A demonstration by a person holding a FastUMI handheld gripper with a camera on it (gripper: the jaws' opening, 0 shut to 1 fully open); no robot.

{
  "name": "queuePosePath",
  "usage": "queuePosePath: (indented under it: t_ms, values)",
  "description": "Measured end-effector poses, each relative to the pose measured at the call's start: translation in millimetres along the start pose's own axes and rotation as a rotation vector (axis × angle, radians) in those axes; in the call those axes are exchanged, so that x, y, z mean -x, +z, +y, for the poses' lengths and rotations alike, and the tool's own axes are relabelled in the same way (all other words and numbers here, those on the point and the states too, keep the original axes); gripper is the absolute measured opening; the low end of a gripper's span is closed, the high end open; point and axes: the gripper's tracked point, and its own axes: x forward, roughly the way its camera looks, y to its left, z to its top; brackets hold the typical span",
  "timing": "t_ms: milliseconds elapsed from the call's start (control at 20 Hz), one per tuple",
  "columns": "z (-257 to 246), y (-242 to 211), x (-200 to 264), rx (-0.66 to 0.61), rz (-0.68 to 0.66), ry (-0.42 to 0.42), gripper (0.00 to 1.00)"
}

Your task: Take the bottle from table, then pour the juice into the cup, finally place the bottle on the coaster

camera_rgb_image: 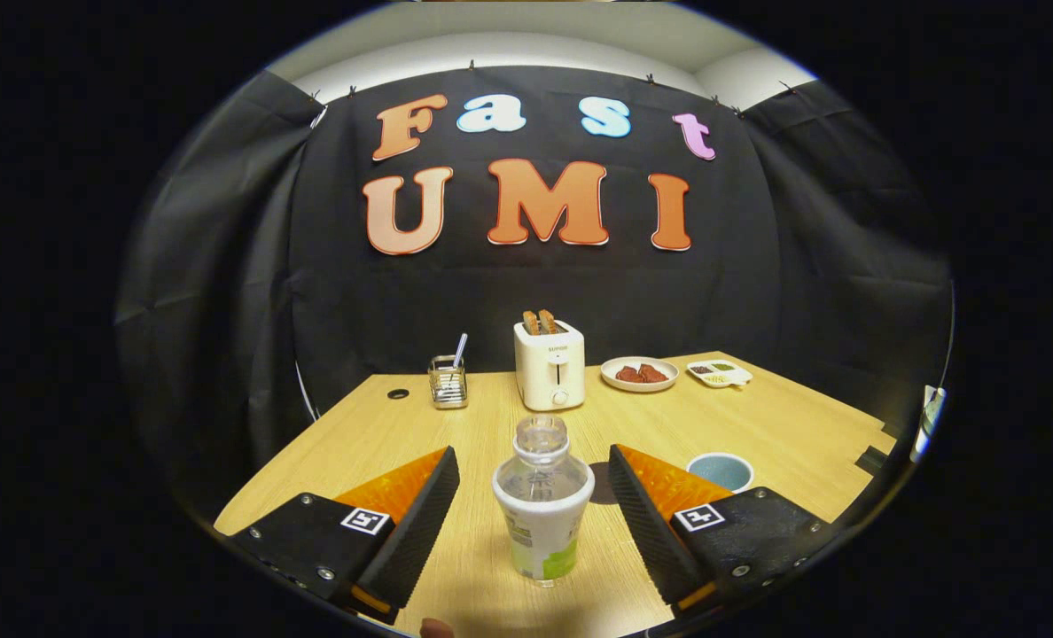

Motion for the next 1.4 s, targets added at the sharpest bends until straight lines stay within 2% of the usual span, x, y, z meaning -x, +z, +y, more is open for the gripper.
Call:
queuePosePath:
  t_ms: [150,350,600,700,800,900,950,1150,1400]
  values:
    - [-4,-16,-8,0.034,0.024,-0.013,1.0]
    - [-1,-38,-19,0.026,0.054,0.005,1.0]
    - [-2,-59,-27,0.032,0.084,-0.013,1.0]
    - [-3,-61,-31,0.035,0.079,-0.024,0.96]
    - [-4,-64,-34,0.038,0.077,-0.027,0.85]
    - [-5,-63,-36,0.029,0.064,-0.036,0.67]
    - [-5,-63,-36,0.023,0.06,-0.041,0.64]
    - [1,-60,-34,-0.02,0.064,-0.03,0.59]
    - [9,-33,-27,-0.202,0.012,-0.004,0.59]
